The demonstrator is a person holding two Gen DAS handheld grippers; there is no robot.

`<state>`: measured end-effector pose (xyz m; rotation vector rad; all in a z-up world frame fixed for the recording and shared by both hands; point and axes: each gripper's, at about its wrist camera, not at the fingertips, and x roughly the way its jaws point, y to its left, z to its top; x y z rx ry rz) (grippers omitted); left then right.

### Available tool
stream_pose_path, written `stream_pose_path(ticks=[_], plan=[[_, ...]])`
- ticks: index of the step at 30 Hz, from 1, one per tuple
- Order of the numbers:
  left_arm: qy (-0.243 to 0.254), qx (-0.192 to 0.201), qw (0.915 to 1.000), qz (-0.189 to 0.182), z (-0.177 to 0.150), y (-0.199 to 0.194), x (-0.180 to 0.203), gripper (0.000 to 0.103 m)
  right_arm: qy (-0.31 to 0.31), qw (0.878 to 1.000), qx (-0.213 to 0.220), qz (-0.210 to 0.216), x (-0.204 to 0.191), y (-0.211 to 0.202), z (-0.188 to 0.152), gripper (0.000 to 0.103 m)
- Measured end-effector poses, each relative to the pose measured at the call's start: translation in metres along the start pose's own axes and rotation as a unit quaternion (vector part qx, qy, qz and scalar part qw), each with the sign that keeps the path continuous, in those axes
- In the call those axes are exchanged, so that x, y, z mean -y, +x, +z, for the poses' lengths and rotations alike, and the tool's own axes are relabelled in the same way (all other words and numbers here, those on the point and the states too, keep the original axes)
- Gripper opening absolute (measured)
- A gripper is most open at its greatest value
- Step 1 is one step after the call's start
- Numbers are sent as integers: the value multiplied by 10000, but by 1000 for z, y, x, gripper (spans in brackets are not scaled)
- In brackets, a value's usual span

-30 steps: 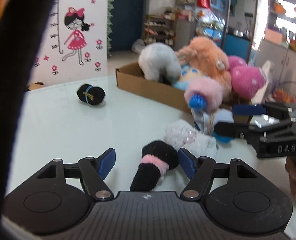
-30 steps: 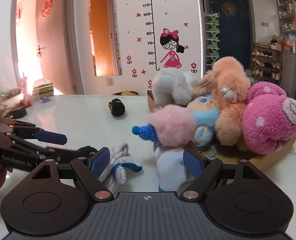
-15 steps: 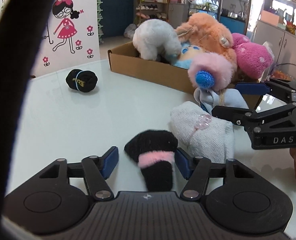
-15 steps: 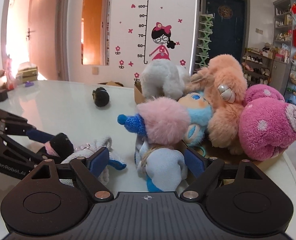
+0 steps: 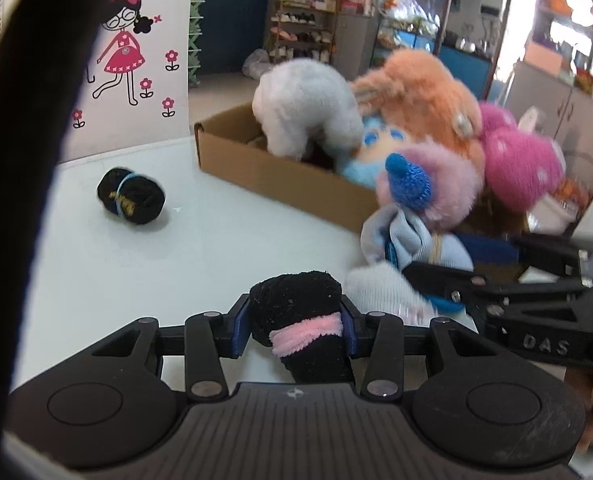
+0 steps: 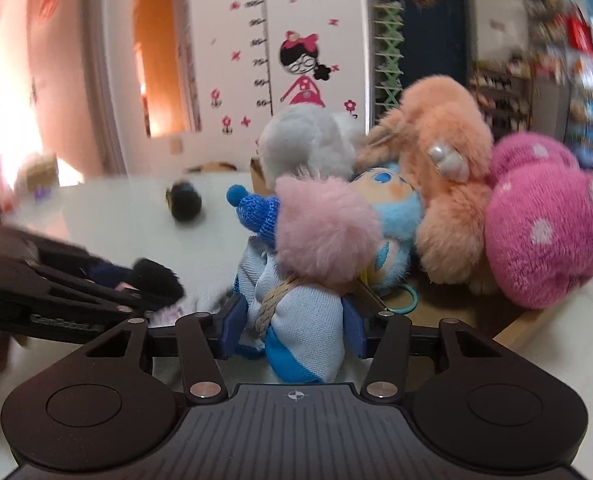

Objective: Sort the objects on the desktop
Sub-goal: 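Grasp the black pink-banded sock with the left tool while the right tool grasps the light-blue sock bundle, then lift the black sock and light-blue sock bundle and carry them over the box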

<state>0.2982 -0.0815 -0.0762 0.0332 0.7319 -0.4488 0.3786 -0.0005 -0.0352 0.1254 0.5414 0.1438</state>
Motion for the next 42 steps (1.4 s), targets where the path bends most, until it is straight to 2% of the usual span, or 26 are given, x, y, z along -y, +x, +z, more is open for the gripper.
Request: stream_pose_path(ticks=[5, 13, 19, 29, 42], plan=[[-171, 270, 9992, -250, 19, -2, 8, 40, 716, 9964, 303, 333, 14, -11, 12, 56], [-52, 435, 9981, -432, 55, 7, 33, 40, 966, 9929, 683, 85, 30, -18, 30, 56], [-103, 548, 9971, -523, 72, 10, 40, 40, 918, 9917, 891, -151, 38, -24, 45, 56], [-48, 682, 9966, -449, 88, 11, 49, 39, 801, 9893, 1129, -470, 50, -36, 67, 56], [20, 791, 9958, -452, 100, 7, 55, 37, 672, 9866, 1341, -649, 62, -58, 86, 55]])
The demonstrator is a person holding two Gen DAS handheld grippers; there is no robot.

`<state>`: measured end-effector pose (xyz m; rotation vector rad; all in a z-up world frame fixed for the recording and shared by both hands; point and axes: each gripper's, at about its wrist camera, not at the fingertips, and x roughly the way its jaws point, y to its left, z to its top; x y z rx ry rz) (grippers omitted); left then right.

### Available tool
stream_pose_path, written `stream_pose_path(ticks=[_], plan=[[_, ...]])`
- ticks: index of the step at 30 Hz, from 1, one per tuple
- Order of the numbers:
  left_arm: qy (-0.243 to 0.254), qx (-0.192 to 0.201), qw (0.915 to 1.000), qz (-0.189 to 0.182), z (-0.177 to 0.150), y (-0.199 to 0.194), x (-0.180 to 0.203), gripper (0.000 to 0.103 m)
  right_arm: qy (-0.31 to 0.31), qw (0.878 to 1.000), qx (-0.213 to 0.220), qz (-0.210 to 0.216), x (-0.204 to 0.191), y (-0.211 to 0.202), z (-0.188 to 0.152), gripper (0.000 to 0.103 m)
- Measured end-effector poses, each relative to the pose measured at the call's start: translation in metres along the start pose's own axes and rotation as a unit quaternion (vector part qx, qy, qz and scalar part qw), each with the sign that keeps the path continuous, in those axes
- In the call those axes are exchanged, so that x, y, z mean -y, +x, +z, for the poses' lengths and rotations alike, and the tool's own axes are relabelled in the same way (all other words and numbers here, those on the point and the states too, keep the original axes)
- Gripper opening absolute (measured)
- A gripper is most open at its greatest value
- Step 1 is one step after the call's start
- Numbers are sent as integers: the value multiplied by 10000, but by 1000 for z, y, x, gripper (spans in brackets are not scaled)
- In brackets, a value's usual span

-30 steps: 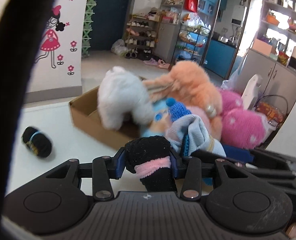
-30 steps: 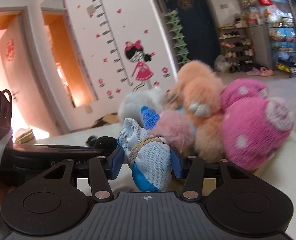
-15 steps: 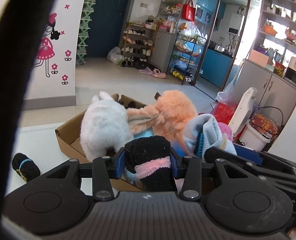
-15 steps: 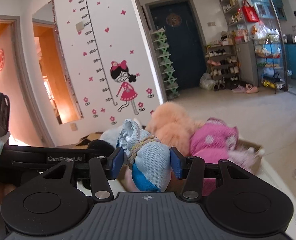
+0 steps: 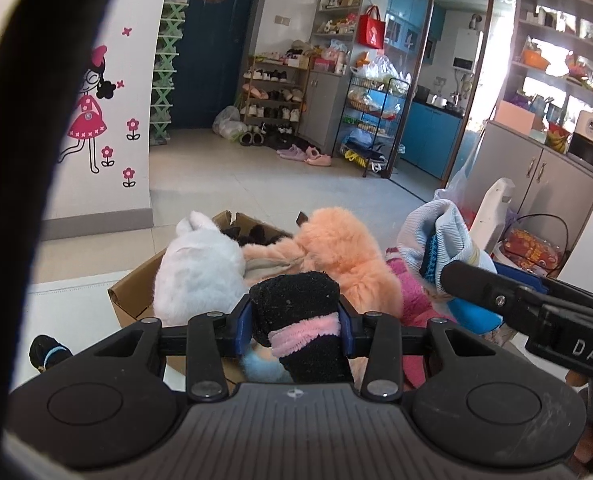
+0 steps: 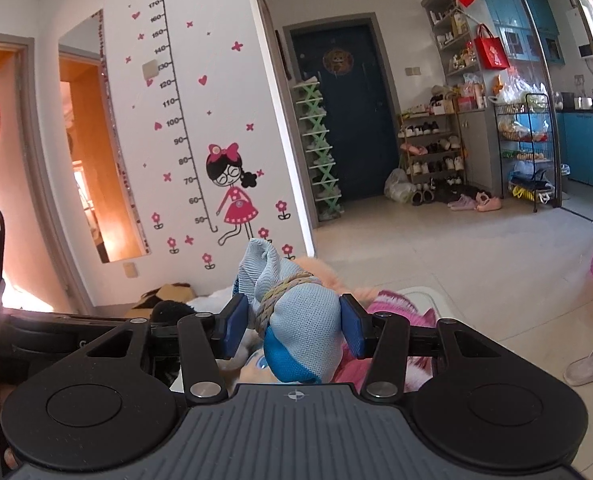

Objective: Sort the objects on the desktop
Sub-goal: 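Lift the black sock and light-blue sock bundle and carry them over the box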

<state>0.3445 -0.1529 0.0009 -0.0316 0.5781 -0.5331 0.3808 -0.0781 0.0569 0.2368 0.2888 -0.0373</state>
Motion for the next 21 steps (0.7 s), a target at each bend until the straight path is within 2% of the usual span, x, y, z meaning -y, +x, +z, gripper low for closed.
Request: stream_pose_path(ticks=[11, 21], plan=[[209, 88, 9997, 128, 21, 2, 6, 37, -276, 9995, 128, -69, 1, -9, 21, 55], [254, 8, 9993, 282, 35, 7, 4, 37, -614, 9981, 36, -89, 14, 2, 64, 55]])
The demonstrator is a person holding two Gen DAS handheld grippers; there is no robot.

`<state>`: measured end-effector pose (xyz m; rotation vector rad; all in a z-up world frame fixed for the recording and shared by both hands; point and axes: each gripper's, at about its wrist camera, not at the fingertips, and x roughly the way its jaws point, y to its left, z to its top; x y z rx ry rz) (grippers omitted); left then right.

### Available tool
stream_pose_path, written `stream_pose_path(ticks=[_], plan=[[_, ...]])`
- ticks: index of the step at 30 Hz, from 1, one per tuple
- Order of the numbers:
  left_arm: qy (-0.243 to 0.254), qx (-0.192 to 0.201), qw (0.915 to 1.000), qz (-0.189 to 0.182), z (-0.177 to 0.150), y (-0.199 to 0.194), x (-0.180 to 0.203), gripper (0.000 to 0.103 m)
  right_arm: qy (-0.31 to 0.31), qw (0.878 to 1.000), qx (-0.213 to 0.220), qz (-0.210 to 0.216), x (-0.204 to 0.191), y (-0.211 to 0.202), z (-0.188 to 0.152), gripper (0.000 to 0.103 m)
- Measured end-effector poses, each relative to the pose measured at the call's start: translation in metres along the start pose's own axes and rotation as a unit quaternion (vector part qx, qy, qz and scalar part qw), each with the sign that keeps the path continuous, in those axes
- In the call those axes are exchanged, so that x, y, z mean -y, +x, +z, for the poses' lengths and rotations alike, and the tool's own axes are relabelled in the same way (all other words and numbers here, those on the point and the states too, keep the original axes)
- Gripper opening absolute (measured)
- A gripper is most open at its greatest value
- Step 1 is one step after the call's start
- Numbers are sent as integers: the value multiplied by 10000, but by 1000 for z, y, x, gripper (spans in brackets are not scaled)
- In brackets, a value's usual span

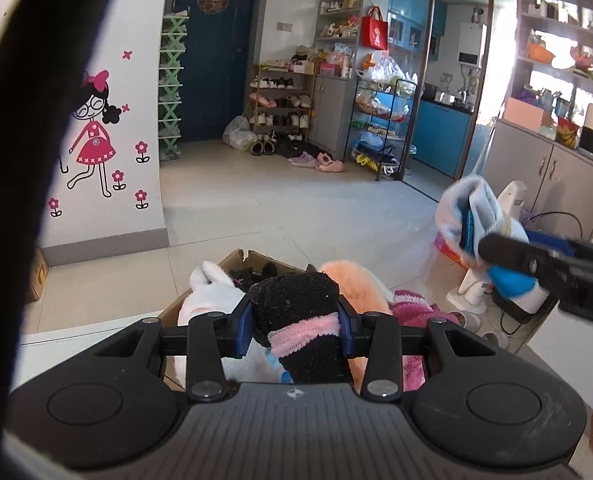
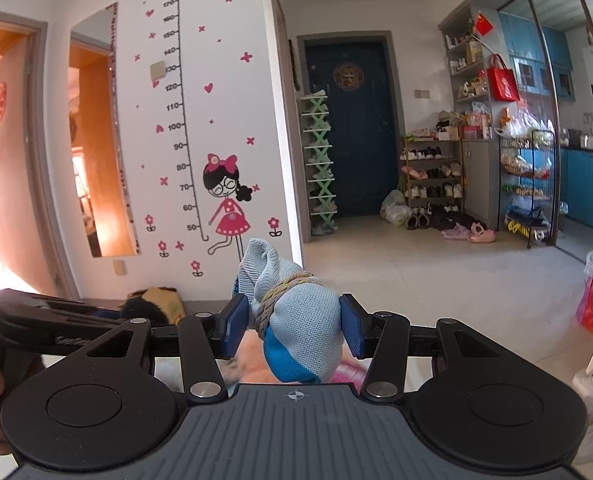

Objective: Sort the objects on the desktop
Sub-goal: 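Lift the black sock and light-blue sock bundle and carry them over the box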

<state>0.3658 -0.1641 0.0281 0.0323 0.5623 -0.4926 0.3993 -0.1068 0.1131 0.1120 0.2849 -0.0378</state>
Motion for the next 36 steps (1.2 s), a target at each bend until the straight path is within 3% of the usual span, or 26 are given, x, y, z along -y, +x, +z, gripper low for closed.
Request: stream_pose_path(ticks=[8, 14, 25, 36], plan=[[124, 57, 9999, 59, -14, 8, 7, 37, -223, 9995, -165, 172, 0, 36, 33, 56], [184, 88, 9997, 112, -40, 19, 18, 37, -384, 9970, -526, 407, -14, 82, 42, 55], [-84, -66, 9998, 156, -53, 43, 7, 37, -855, 9871, -1231, 560, -48, 157, 23, 55], [18, -284, 9988, 410, -43, 48, 6, 37, -931, 9731, -1979, 727, -49, 196, 21, 56]])
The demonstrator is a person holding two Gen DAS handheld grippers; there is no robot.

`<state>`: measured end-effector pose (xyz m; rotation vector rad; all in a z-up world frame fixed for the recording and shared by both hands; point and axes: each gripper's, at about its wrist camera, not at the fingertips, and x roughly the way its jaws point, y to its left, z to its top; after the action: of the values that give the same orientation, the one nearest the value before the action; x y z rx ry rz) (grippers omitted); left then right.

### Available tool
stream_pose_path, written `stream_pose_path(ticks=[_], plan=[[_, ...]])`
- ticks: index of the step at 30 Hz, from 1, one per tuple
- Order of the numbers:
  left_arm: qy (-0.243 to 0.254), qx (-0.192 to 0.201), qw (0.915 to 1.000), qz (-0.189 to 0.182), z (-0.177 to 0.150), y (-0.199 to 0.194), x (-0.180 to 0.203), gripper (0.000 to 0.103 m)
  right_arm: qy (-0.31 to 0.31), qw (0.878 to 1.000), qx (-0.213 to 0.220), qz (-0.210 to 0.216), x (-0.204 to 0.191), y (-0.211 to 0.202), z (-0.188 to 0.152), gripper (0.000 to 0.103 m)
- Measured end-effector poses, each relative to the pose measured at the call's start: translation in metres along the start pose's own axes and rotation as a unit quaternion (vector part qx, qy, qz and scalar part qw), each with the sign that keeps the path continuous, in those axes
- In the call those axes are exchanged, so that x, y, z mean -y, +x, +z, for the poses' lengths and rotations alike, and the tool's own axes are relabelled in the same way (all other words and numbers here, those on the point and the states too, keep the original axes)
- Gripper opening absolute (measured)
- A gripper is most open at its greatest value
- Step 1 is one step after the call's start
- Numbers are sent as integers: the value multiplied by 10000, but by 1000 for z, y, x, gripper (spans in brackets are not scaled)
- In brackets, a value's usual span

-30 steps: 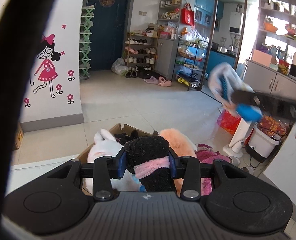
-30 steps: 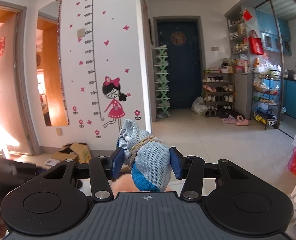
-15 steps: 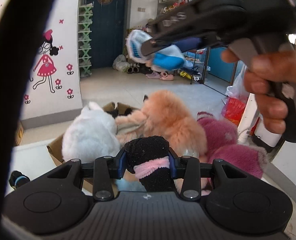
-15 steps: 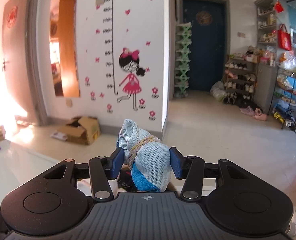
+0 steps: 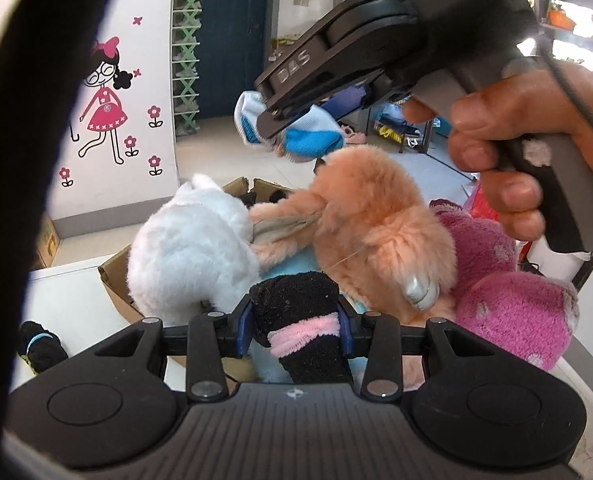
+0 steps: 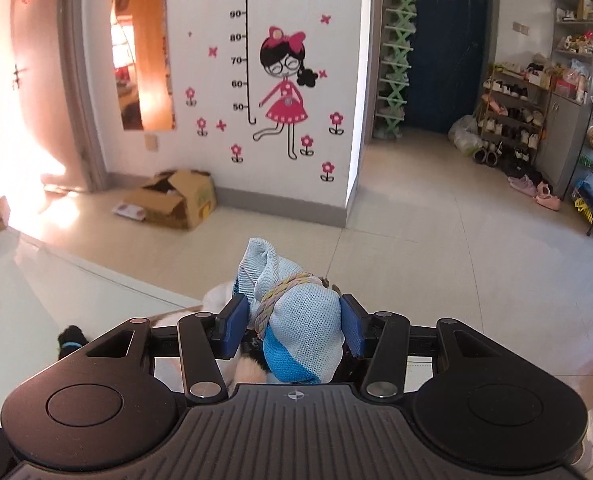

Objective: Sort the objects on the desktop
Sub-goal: 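Lift the black sock and light-blue sock bundle and carry them over the box, then lower the black sock and light-blue bundle into the box and open both tools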

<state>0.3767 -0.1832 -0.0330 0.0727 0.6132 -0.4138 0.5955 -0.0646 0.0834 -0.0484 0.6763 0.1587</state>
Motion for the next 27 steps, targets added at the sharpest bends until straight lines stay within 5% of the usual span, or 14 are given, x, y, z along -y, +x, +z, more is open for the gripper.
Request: stream_pose_path(ticks=[27], plan=[[99, 12, 9998, 142, -15, -7, 12, 42, -154, 9948, -994, -127, -6, 56, 17, 57]])
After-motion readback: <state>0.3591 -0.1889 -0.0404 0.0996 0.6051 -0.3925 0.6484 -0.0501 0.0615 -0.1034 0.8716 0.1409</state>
